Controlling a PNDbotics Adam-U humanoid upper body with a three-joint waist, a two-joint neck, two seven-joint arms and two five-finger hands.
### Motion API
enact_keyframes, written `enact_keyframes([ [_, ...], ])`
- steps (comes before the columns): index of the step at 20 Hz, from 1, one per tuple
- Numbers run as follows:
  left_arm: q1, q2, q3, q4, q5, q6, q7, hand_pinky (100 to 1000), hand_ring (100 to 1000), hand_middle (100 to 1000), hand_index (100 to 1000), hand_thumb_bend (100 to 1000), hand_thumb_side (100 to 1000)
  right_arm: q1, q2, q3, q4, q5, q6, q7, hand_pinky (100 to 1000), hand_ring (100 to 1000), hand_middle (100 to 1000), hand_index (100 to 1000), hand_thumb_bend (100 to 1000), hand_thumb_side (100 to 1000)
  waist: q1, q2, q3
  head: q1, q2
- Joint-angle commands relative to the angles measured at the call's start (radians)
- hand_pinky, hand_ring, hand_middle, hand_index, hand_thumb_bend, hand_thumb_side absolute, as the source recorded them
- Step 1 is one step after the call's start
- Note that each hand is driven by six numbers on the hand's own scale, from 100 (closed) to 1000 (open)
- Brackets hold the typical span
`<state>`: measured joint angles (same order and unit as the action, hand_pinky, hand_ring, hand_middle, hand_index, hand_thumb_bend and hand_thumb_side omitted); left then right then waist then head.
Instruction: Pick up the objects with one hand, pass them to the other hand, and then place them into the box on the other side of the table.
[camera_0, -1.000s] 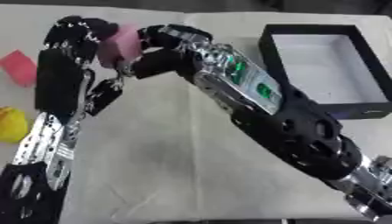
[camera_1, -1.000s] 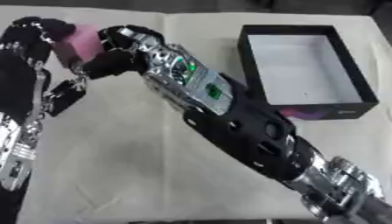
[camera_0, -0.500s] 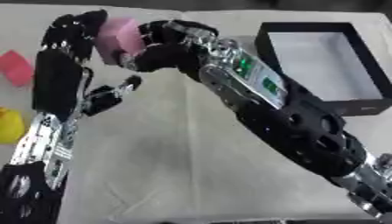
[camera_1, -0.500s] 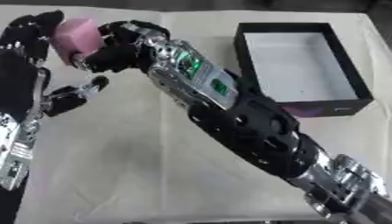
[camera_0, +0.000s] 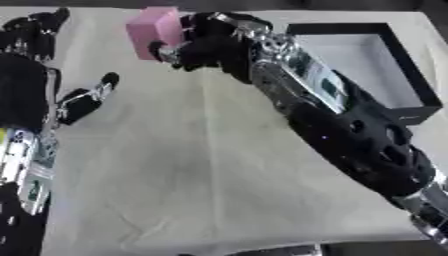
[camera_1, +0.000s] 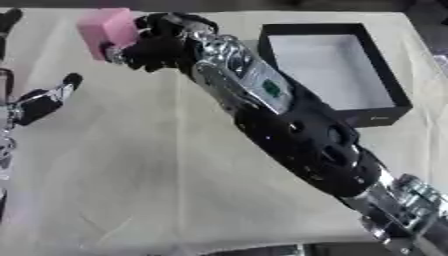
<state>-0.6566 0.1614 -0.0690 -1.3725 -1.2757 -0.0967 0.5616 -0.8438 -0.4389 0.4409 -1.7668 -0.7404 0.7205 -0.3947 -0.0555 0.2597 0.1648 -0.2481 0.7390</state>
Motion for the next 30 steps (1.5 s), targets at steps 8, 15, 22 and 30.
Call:
enact_keyframes([
  [8, 0.036, 0.298, 0.072, -0.064, 0.326, 0.0, -0.221, 802, 691, 687, 827, 505, 367, 0.182, -0.325, -0.2, -0.096, -0.007, 0.02, -0.089, 799, 614, 390, 636, 196, 100, 0.019, -0.025, 0.008, -0.078, -0.003],
  [15, 0.069, 0.434, 0.143, -0.133, 0.554, 0.053, -0.246, 812, 694, 692, 828, 483, 414, 0.313, -0.47, -0.313, -0.032, 0.097, -0.017, -0.023, 797, 617, 397, 637, 216, 100, 0.027, -0.015, 0.014, -0.159, -0.032],
  [22, 0.08, 0.485, 0.186, -0.151, 0.694, 0.084, -0.231, 810, 687, 691, 839, 451, 460, 0.36, -0.541, -0.339, 0.07, 0.364, -0.066, 0.146, 798, 643, 442, 665, 253, 100, 0.034, -0.008, 0.021, -0.211, -0.057],
  [30, 0.084, 0.514, 0.215, -0.161, 0.8, 0.104, -0.235, 812, 688, 693, 835, 441, 457, 0.321, -0.551, -0.338, 0.248, 0.791, -0.2, 0.405, 804, 694, 514, 721, 380, 100, 0.039, -0.005, 0.039, -0.216, -0.06],
])
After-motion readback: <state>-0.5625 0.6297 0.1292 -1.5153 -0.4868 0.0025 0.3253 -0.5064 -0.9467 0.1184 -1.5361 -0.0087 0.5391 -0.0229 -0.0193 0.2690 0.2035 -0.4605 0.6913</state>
